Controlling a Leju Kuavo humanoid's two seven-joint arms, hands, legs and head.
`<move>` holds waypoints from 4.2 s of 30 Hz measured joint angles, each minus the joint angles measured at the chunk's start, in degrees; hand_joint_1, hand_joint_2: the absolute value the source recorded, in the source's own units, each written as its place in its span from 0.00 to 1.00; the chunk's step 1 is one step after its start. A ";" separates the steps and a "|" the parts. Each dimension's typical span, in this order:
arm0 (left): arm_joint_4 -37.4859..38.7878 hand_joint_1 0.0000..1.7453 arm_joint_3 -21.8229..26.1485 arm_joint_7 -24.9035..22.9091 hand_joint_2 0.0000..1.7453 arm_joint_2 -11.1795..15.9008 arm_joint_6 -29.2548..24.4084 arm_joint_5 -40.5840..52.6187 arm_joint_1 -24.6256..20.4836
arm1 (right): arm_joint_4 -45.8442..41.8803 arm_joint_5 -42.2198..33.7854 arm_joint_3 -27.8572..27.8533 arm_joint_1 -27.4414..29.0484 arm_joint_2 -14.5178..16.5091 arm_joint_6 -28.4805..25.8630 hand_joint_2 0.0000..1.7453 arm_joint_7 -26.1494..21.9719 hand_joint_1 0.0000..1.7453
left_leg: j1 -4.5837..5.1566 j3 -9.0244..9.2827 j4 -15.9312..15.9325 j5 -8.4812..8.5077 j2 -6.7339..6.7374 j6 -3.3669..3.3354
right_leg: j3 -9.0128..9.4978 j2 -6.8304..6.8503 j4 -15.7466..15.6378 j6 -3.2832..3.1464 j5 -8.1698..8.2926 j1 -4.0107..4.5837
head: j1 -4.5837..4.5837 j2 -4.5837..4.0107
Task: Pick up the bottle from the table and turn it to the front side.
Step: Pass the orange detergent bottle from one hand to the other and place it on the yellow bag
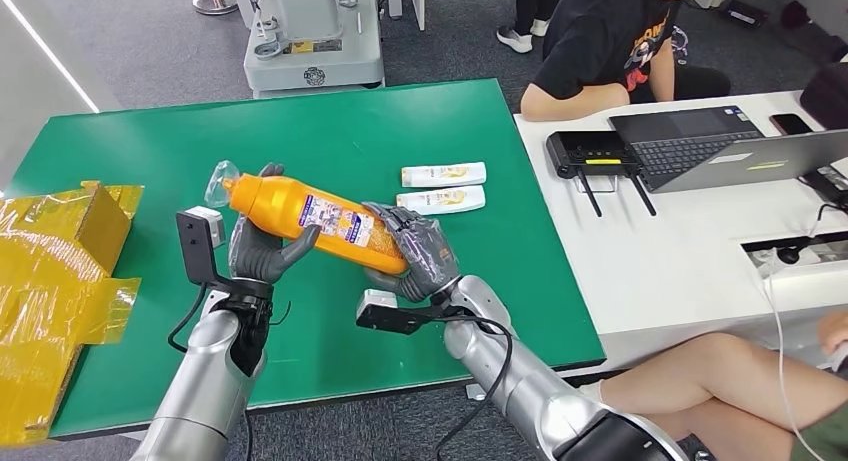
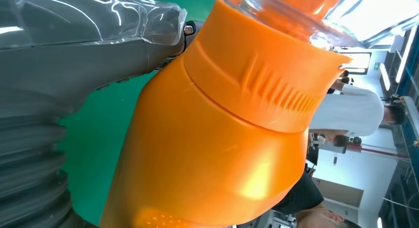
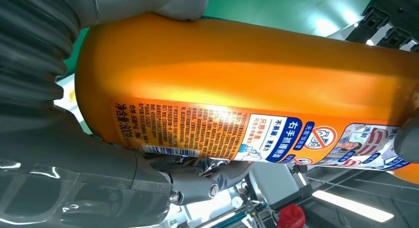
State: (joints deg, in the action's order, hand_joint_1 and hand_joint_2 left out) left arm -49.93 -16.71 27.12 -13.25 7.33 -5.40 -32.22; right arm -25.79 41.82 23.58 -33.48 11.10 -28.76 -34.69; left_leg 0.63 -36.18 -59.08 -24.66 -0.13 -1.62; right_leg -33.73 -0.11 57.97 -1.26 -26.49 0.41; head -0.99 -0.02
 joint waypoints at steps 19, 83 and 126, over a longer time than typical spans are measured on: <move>-1.26 0.00 0.19 0.48 1.00 -0.04 -1.26 -1.96 1.03 | 2.92 1.42 0.89 0.11 0.98 3.75 1.00 5.42 1.00 | 0.00 -0.01 0.00 0.00 0.02 0.00 | -0.02 -0.01 0.00 0.00 0.00 0.00 | 0.00 0.00; -3.86 1.00 1.49 0.01 1.00 -1.39 -1.64 -1.20 3.60 | -0.62 11.28 -3.61 6.58 2.08 -9.68 1.00 9.39 0.00 | 0.00 -0.09 0.00 -0.01 0.00 0.00 | -0.08 0.00 -0.01 0.00 0.00 0.00 | 0.00 0.00; -14.25 1.00 7.22 6.98 1.00 17.45 -11.93 18.88 -3.95 | -42.06 -22.38 11.40 23.19 0.00 7.93 1.00 -0.17 0.00 | -0.13 -0.15 0.03 0.03 0.09 0.12 | -0.19 -0.10 0.02 -0.04 0.00 0.11 | -0.01 0.00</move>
State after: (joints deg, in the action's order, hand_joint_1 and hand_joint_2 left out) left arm -64.17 -9.49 34.10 4.20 -4.61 13.48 -36.17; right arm -67.85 19.44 34.98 -10.29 11.10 -20.83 -34.86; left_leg 0.50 -36.34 -59.04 -24.63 -0.04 -1.50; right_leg -33.92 -0.21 58.00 -1.30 -26.49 0.52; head -1.00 -0.02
